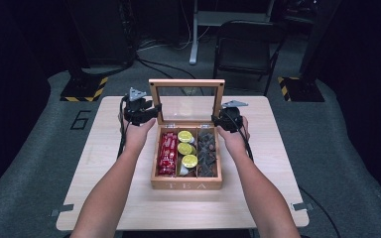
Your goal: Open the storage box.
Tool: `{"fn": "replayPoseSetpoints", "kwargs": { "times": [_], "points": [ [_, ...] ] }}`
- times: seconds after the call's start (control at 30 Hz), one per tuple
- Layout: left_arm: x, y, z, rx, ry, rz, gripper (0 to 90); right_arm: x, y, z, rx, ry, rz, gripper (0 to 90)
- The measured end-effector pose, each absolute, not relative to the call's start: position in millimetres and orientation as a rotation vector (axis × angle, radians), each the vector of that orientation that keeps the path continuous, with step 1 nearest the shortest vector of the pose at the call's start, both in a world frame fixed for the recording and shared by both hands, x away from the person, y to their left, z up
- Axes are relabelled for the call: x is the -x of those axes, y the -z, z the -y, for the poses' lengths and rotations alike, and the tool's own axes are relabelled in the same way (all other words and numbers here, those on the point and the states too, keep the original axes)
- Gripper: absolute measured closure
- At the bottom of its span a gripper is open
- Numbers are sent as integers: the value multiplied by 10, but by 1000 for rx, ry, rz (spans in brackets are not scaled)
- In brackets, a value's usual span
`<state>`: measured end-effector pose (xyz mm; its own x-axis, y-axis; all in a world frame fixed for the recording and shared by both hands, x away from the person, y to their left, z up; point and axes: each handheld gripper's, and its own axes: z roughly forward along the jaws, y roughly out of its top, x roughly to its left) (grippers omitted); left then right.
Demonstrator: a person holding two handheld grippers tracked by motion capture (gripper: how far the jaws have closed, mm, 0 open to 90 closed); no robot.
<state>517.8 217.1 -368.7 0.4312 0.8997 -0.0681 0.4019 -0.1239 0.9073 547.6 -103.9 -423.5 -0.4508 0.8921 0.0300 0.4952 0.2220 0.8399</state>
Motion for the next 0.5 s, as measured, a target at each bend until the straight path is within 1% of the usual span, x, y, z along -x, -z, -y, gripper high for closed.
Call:
{"fn": "replayPoseSetpoints", "kwargs": {
  "times": [0.07, 0.23, 0.33, 0.5],
  "points": [
    [-5170, 3710, -2191, -1727, -636, -1128, 516, -5477, 4223, 1032, -1287, -1129, -2044, 643],
    [-5122, 3747, -2287, -1734, -622, -1138, 495, -5484, 4220, 1030, -1295, -1125, -2043, 643],
    [-5097, 3766, -2305, -1740, -622, -1140, 492, -5490, 4216, 1028, -1294, -1121, -2046, 644],
    [-5013, 3806, -2341, -1741, -584, -1131, 486, -5509, 4206, 1022, -1300, -1114, -2052, 645]
  ]
}}
